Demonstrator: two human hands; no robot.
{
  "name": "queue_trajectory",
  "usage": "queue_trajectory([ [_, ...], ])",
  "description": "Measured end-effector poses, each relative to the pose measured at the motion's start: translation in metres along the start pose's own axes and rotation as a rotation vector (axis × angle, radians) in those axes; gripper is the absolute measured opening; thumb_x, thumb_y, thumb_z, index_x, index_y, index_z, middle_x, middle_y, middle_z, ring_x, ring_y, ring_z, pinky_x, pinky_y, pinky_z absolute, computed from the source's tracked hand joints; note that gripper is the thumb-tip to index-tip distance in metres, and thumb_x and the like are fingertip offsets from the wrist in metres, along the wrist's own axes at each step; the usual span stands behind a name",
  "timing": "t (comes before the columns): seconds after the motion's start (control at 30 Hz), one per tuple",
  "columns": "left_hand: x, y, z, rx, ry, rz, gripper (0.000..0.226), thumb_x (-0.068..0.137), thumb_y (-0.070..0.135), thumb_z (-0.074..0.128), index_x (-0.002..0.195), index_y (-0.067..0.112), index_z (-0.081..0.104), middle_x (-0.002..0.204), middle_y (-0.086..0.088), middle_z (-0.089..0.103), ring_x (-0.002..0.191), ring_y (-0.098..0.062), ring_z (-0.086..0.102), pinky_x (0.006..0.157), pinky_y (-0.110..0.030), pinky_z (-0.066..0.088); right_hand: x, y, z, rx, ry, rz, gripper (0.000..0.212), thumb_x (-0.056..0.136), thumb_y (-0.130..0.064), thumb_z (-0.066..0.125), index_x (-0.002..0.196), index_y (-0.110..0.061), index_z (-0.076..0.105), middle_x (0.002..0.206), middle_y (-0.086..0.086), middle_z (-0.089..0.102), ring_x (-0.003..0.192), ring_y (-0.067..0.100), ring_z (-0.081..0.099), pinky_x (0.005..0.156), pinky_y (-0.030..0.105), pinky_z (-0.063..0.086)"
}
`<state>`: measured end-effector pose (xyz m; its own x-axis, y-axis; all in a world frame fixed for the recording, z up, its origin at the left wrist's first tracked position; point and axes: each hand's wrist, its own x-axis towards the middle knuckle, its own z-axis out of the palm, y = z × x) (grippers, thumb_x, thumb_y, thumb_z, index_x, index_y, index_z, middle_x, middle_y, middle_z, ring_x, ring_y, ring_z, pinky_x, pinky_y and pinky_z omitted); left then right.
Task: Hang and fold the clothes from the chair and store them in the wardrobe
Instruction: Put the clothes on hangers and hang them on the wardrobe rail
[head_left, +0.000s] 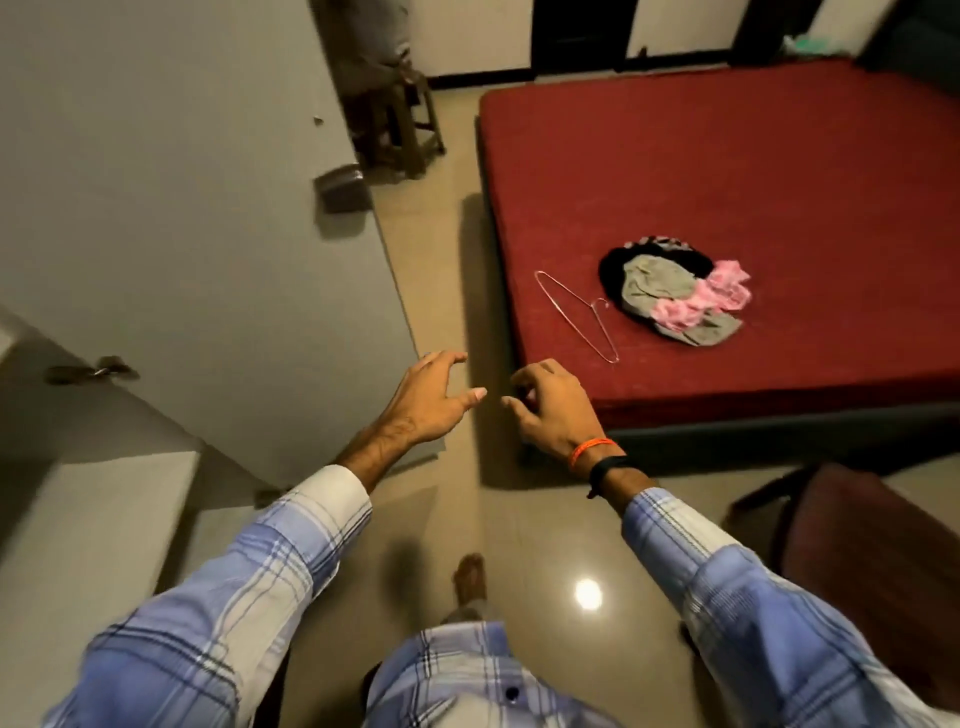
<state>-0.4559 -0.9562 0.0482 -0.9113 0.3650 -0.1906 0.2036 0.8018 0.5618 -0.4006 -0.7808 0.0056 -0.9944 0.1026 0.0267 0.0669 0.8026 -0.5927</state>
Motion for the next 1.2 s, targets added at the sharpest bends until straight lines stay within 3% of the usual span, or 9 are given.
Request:
queue_trajectory([
  [0.33, 0.144, 0.091, 0.135, -0.04, -0.322, 0.073, 0.055, 0.088, 0.032, 0.071, 0.135, 0.011, 0.052, 0.138, -0.01, 0.055, 0.124, -0.024, 0.053, 0.102, -0.028, 0.041, 0.02, 0.165, -0.036, 0.012, 0.007, 0.436, 0.033, 0.089, -0.033, 0.066, 0.114, -0.012, 0.062, 0.115, 0.006, 0.056, 0.099, 0.022, 0.057, 0.089, 0.036, 0.05],
  [0.6, 0.247, 0.158, 0.197, -0.021, -0.47, 0.115, 0.055, 0.087, 0.034, 0.072, 0.133, 0.011, 0.054, 0.134, -0.01, 0.059, 0.122, -0.024, 0.056, 0.105, -0.032, 0.042, 0.055, 0.258, -0.077, 0.043, 0.059, 0.623, 0.031, 0.088, -0.031, 0.067, 0.113, -0.012, 0.063, 0.116, 0.008, 0.059, 0.1, 0.024, 0.059, 0.09, 0.036, 0.049],
  [0.7, 0.278, 0.18, 0.219, -0.023, -0.495, 0.103, 0.054, 0.086, 0.035, 0.072, 0.132, 0.011, 0.055, 0.132, -0.01, 0.061, 0.119, -0.023, 0.058, 0.103, -0.032, 0.044, 0.074, 0.296, -0.091, 0.051, 0.053, 0.64, 0.032, 0.088, -0.031, 0.067, 0.113, -0.012, 0.063, 0.115, 0.008, 0.059, 0.1, 0.024, 0.059, 0.091, 0.035, 0.049],
  [0.93, 0.332, 0.222, 0.251, -0.008, -0.453, 0.0, 0.051, 0.089, 0.034, 0.07, 0.132, 0.012, 0.056, 0.127, -0.008, 0.062, 0.112, -0.02, 0.059, 0.088, -0.018, 0.037, 0.131, 0.382, -0.126, 0.091, 0.009, 0.567, 0.03, 0.088, -0.027, 0.068, 0.112, -0.01, 0.064, 0.114, 0.008, 0.061, 0.1, 0.023, 0.059, 0.089, 0.03, 0.045],
  [1.2, 0.37, 0.272, 0.268, -0.053, -0.307, -0.187, 0.048, 0.089, 0.031, 0.069, 0.131, 0.011, 0.056, 0.122, -0.009, 0.064, 0.102, -0.017, 0.058, 0.088, -0.021, 0.039, 0.191, 0.464, -0.171, 0.163, -0.107, 0.467, 0.024, 0.084, -0.021, 0.071, 0.105, -0.011, 0.068, 0.109, 0.009, 0.065, 0.098, 0.025, 0.062, 0.089, 0.028, 0.045],
])
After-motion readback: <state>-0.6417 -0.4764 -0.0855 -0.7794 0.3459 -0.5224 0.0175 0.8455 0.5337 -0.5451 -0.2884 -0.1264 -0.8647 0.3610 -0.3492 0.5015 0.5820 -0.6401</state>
